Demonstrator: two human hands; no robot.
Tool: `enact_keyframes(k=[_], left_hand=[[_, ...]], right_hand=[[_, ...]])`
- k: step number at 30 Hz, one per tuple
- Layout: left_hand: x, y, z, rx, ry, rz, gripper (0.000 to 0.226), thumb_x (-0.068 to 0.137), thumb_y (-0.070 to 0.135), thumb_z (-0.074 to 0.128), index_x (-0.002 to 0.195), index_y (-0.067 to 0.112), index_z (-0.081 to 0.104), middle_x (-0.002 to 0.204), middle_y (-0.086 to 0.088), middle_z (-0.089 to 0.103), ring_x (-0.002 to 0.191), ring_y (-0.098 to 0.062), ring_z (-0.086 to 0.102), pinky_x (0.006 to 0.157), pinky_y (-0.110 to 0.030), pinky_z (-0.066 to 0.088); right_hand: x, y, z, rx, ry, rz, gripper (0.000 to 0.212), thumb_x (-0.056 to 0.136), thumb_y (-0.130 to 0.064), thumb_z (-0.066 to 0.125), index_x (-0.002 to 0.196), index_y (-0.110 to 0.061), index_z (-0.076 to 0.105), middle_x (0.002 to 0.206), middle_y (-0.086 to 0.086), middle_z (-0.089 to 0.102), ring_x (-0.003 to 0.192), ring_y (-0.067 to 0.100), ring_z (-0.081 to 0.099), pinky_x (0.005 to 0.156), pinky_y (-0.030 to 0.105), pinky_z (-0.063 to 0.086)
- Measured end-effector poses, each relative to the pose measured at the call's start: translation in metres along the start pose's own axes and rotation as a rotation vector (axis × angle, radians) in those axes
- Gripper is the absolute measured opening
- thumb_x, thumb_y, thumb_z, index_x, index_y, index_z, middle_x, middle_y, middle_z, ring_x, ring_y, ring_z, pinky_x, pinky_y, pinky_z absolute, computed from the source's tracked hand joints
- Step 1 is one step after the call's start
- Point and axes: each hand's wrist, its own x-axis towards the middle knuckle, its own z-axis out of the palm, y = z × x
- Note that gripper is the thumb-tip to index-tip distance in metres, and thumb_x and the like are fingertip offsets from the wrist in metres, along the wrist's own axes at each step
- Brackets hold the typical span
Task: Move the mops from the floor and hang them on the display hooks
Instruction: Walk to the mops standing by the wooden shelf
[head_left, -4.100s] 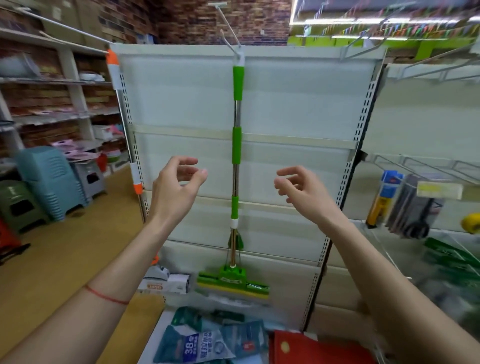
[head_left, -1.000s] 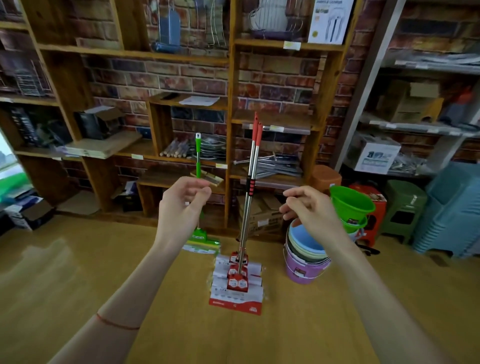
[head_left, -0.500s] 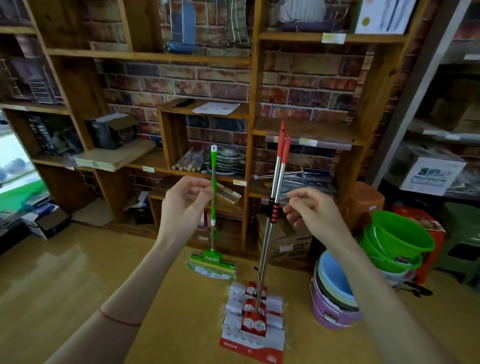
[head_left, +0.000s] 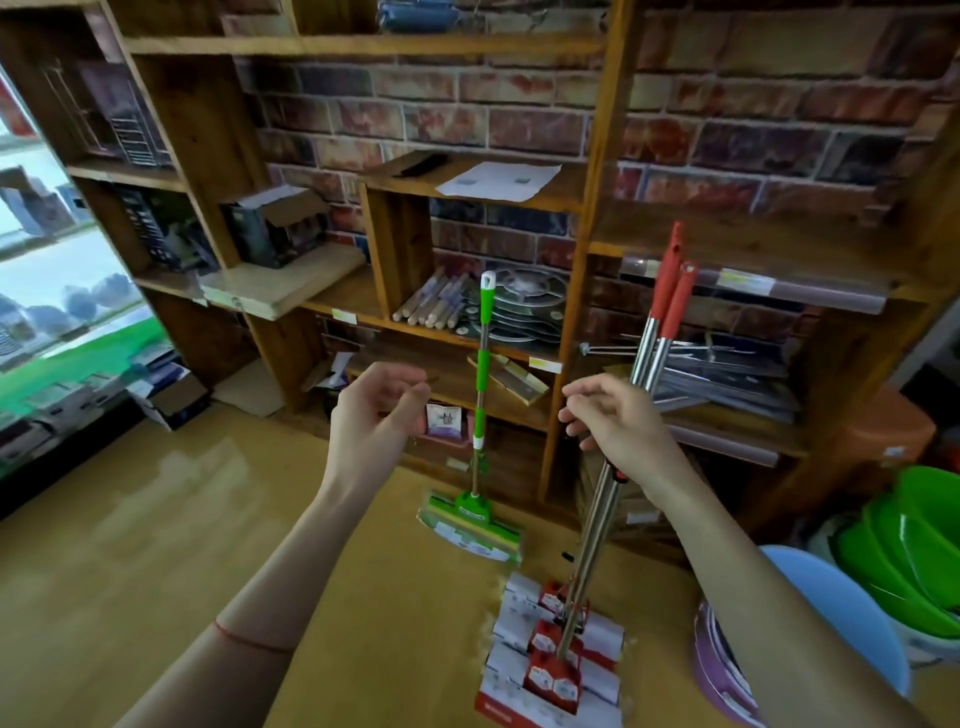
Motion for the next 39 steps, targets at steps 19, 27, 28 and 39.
enact_keyframes(k=[19, 27, 28, 39], left_hand=[[0.305, -0.176, 0.052, 0.032, -0.176, -0.081, 0.017, 0.089, 0.033, 0.064, 0.102, 0.029, 0.075, 0.093, 0.011, 0.076, 0.088, -0.012, 0.072, 0.077, -0.047, 0.06], [0.36, -0.244, 0.08, 0.011, -0.229, -0.137, 0.016, 0.087, 0.035, 0.067, 0.1, 0.034, 0.075, 0.09, 0.006, 0.076, 0.087, -0.02, 0.073, 0.079, -0.055, 0.059], [0.363, -0.25, 0.083, 0.012, -0.231, -0.142, 0.016, 0.087, 0.035, 0.067, 0.1, 0.033, 0.075, 0.09, 0.006, 0.076, 0.087, -0.019, 0.073, 0.078, -0.054, 0.059], [0.381, -0.288, 0.072, -0.009, -0.253, -0.181, 0.018, 0.087, 0.035, 0.067, 0.103, 0.032, 0.075, 0.092, 0.005, 0.077, 0.087, -0.013, 0.073, 0.077, -0.041, 0.059]], right_hand=[[0.372, 0.134, 0.16, -0.167, 0.002, 0.252, 0.038, 0.095, -0.029, 0.068, 0.127, -0.009, 0.065, 0.124, 0.004, 0.07, 0.108, 0.011, 0.064, 0.087, 0.02, 0.047], [0.499, 0.225, 0.221, -0.24, 0.056, 0.432, 0.056, 0.093, -0.028, 0.07, 0.14, -0.006, 0.048, 0.144, 0.015, 0.057, 0.128, 0.03, 0.058, 0.102, 0.042, 0.049], [0.508, 0.235, 0.225, -0.231, 0.073, 0.442, 0.056, 0.093, -0.026, 0.071, 0.14, -0.006, 0.047, 0.144, 0.016, 0.057, 0.127, 0.031, 0.059, 0.1, 0.041, 0.049], [0.55, 0.273, 0.247, -0.13, 0.156, 0.477, 0.032, 0.095, -0.038, 0.066, 0.082, -0.01, 0.061, 0.085, 0.011, 0.072, 0.076, 0.024, 0.069, 0.075, 0.038, 0.054]])
